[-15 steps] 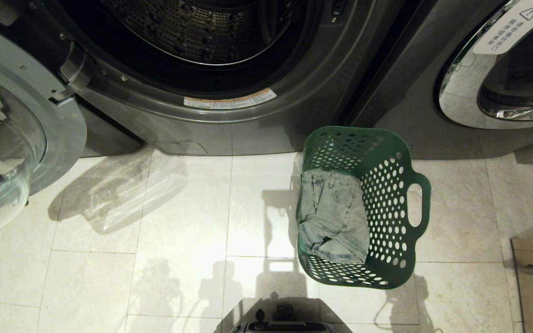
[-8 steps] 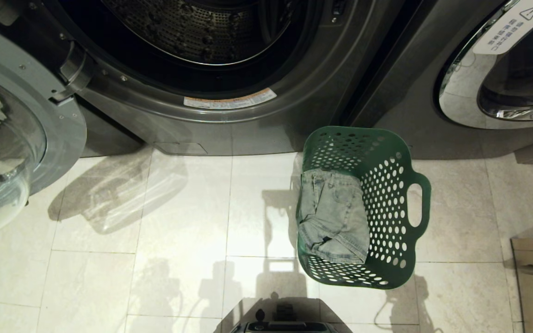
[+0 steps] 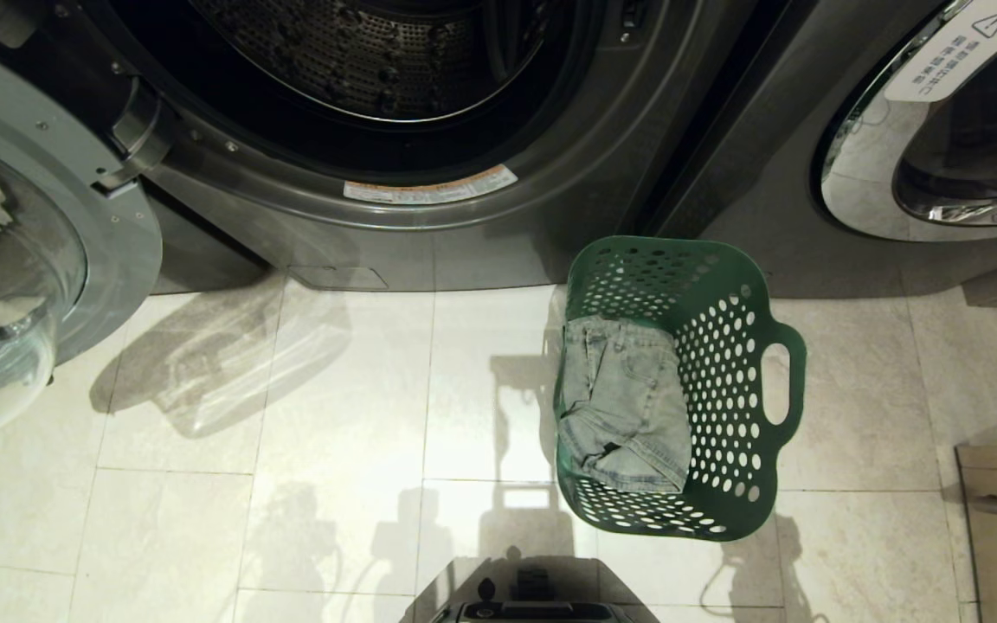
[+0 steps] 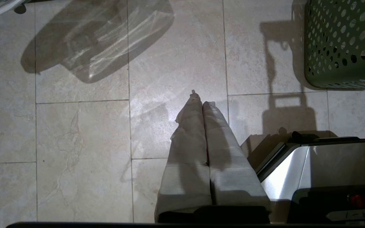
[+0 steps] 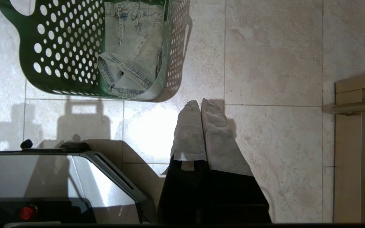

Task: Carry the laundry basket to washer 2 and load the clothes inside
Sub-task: Place the clothes into the washing machine

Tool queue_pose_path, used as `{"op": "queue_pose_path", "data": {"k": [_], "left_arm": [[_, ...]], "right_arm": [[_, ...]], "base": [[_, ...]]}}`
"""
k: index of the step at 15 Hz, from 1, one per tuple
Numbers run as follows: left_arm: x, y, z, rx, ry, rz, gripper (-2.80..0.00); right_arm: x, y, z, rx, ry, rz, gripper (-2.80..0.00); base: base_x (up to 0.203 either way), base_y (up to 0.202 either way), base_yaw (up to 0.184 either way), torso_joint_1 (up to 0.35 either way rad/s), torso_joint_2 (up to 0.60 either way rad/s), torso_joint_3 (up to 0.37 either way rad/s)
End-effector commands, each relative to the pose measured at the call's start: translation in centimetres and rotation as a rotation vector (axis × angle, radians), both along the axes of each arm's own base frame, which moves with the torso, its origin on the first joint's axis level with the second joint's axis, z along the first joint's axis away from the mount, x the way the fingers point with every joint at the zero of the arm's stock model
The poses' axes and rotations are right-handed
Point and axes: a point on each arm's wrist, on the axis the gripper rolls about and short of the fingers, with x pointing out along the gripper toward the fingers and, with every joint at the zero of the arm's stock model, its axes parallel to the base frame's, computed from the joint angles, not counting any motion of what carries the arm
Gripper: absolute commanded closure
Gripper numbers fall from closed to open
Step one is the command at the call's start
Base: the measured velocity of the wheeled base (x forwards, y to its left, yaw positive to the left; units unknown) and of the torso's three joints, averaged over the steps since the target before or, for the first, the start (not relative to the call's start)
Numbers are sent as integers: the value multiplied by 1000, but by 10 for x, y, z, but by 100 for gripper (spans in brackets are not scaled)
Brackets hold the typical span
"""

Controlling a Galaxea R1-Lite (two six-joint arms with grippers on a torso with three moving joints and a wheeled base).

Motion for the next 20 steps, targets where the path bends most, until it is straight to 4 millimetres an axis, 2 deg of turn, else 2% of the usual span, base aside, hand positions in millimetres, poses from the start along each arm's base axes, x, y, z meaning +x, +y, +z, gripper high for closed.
{"op": "queue_pose_path", "data": {"k": [1,20], "left_arm": [[0,0,0,0,1,0,0],[0,0,0,0,1,0,0]], "right_arm": [[0,0,0,0,1,0,0],[0,0,0,0,2,0,0]], "base": [[0,0,0,0,0,0],[0,0,0,0,0,0]]}}
